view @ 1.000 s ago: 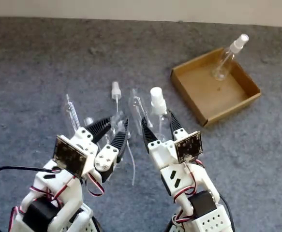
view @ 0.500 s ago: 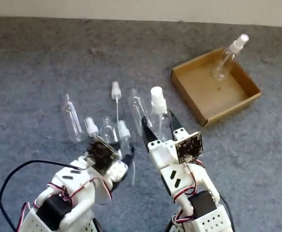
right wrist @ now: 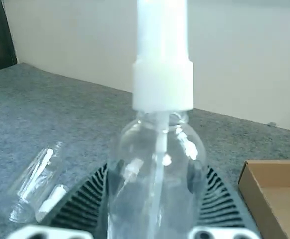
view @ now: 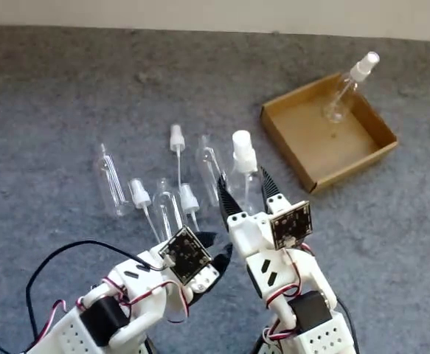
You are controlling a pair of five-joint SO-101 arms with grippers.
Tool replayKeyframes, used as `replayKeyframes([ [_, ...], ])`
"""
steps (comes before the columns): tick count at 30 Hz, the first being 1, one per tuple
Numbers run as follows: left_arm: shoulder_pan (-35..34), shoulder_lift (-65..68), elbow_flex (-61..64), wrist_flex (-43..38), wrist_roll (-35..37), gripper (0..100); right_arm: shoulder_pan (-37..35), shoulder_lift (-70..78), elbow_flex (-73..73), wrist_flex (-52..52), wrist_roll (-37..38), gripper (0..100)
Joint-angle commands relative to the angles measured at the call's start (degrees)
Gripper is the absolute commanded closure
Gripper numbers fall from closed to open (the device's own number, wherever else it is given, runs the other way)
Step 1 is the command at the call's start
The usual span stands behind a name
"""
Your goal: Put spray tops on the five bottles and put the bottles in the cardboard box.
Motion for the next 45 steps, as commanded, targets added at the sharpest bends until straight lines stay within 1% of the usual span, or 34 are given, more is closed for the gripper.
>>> replayKeyframes([
  [1,0.92,-0.48,3.56,-11.96,0.53,99,-0.31,-1.01,-5.32,-1.63,0.09,88.5],
  [4,1.01,-0.48,5.49,-15.47,0.53,99,-0.31,-1.01,-5.85,-1.63,0.09,88.5],
  [13,1.01,-0.48,5.93,-21.19,0.62,99,-0.31,-1.01,-6.02,-1.71,0.44,88.5],
  [17,4.44,-0.48,5.93,-21.45,0.62,99,-0.57,-1.01,-7.87,-1.71,0.44,88.5],
  [19,6.29,-0.48,6.11,-23.21,0.62,99,-0.66,-1.01,-8.75,-1.71,0.09,88.5],
  [22,6.37,-0.48,7.43,-27.25,0.62,99,-0.66,-1.01,-9.45,-1.54,0.0,88.5],
  [26,4.35,-0.31,8.31,-31.65,0.62,99,-0.75,-1.01,-9.45,-1.36,0.0,88.5],
  [30,2.42,-0.31,8.31,-32.09,0.62,99,-0.75,-1.01,-10.77,-1.36,0.0,88.5],
  [36,2.07,-0.31,8.31,-32.18,0.62,99,-0.75,-1.01,-13.93,-0.84,0.0,88.5],
  [38,2.07,-0.31,8.31,-32.18,0.62,99,-2.33,-1.01,-14.9,1.89,0.0,88.5],
  [41,1.71,-0.31,8.31,-32.18,0.53,99,-7.08,-1.01,-16.92,7.34,0.0,88.5],
  [43,-0.22,-0.31,8.31,-32.18,0.53,99,-9.27,-1.01,-18.51,9.27,0.26,88.5],
  [45,-3.47,-0.31,8.31,-32.18,0.53,99,-9.01,-1.01,-19.47,10.07,0.26,88.5],
])
